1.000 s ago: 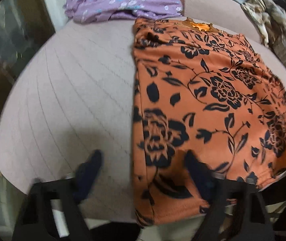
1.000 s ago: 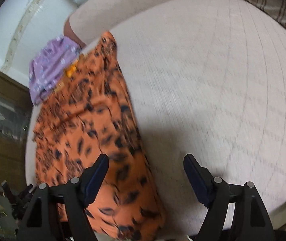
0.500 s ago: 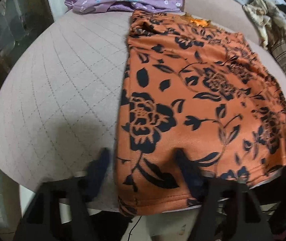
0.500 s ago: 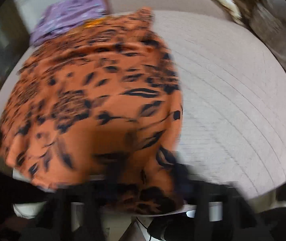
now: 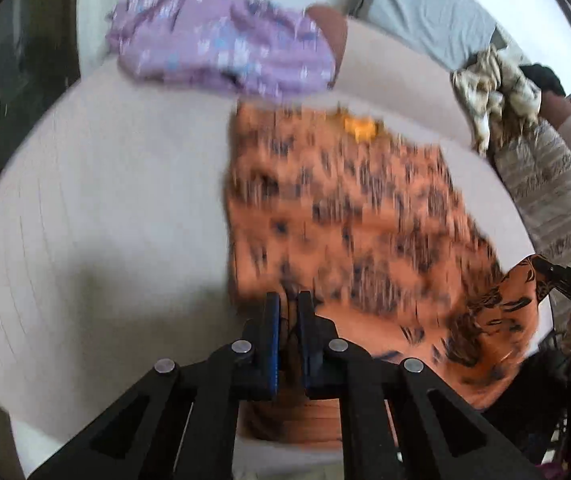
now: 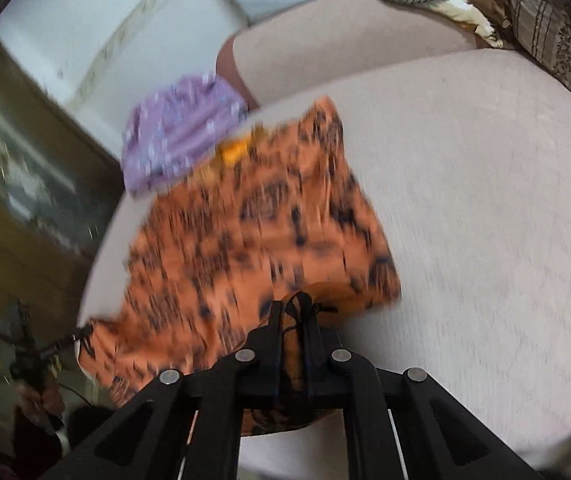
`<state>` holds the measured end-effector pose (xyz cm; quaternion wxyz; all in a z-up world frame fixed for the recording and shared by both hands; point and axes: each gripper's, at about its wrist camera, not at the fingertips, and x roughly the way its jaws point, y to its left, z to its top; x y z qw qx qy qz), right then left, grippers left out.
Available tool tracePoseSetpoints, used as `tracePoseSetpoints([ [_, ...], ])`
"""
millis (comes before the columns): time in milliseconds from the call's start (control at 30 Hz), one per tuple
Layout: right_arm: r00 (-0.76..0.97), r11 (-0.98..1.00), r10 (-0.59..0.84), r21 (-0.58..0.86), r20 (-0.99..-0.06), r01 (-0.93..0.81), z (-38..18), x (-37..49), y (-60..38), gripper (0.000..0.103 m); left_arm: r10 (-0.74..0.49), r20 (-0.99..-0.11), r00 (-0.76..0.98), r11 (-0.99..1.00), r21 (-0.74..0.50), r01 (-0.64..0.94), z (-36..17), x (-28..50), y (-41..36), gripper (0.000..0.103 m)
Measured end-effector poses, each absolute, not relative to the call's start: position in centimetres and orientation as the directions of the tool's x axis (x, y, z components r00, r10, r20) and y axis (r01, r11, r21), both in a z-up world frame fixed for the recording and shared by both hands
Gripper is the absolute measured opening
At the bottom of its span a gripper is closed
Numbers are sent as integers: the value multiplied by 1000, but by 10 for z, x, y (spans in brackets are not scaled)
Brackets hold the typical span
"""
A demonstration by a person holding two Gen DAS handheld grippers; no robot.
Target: Fold small clothes
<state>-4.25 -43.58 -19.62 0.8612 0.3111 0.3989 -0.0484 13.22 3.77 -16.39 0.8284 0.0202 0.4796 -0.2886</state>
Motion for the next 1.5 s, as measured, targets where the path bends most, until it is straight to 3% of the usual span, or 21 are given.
tracePoseSetpoints([
  [200,763,731,101,568,-638,379,-177,65,-509,8,-444,-752,487,860,-204,468,-118,266,-9,5],
  [300,764,691,51,575,-644,438,-193,136,-539,8,-334,-783,524,917,-143,372,-131,319,-31,5],
  [400,742,623,8,584,-670,521,-224,181,-558,11,-397,-807,437,905,-266,332,-156,323,-26,7],
  [467,717,575,44,605,-695,551,-253,198,-565,11,-401,-832,383,900,-279,335,-173,304,-21,29],
  [500,707,568,44,600,-706,563,-263,200,-565,11,-389,-844,368,904,-273,330,-182,289,-17,55],
  [533,702,570,44,595,-710,567,-269,200,-565,11,-382,-852,359,907,-270,324,-188,272,-13,65],
  [667,708,537,75,627,-702,565,-287,191,-568,11,-430,-861,270,874,-323,364,-205,192,-6,67],
  [733,723,502,90,658,-685,561,-287,183,-570,11,-476,-847,235,851,-377,367,-210,162,-8,80],
  [900,726,532,79,644,-683,549,-275,167,-557,12,-507,-843,179,836,-431,341,-238,150,-43,83],
  [967,730,551,75,638,-680,538,-267,158,-554,12,-489,-854,180,851,-421,315,-256,156,-55,83],
  [1000,731,563,69,631,-679,533,-261,154,-551,12,-482,-860,170,858,-424,290,-264,162,-58,70],
  [1033,731,575,63,623,-680,530,-256,151,-549,12,-500,-852,158,851,-449,273,-268,167,-59,29],
  [1067,731,581,60,620,-679,528,-253,147,-550,12,-533,-838,118,830,-490,268,-269,171,-61,5],
  [1233,755,614,42,612,-655,497,-229,136,-558,11,-666,-741,84,723,-614,318,-230,191,-52,5],
  [1333,775,616,23,620,-632,486,-219,141,-568,11,-722,-674,153,682,-658,319,-190,227,-32,5],
  [1433,775,606,50,636,-630,478,-221,156,-575,11,-776,-604,182,630,-735,252,-169,286,-18,5],
  [1500,769,612,82,641,-634,463,-225,165,-571,12,-765,-608,209,642,-743,189,-173,337,-18,5],
])
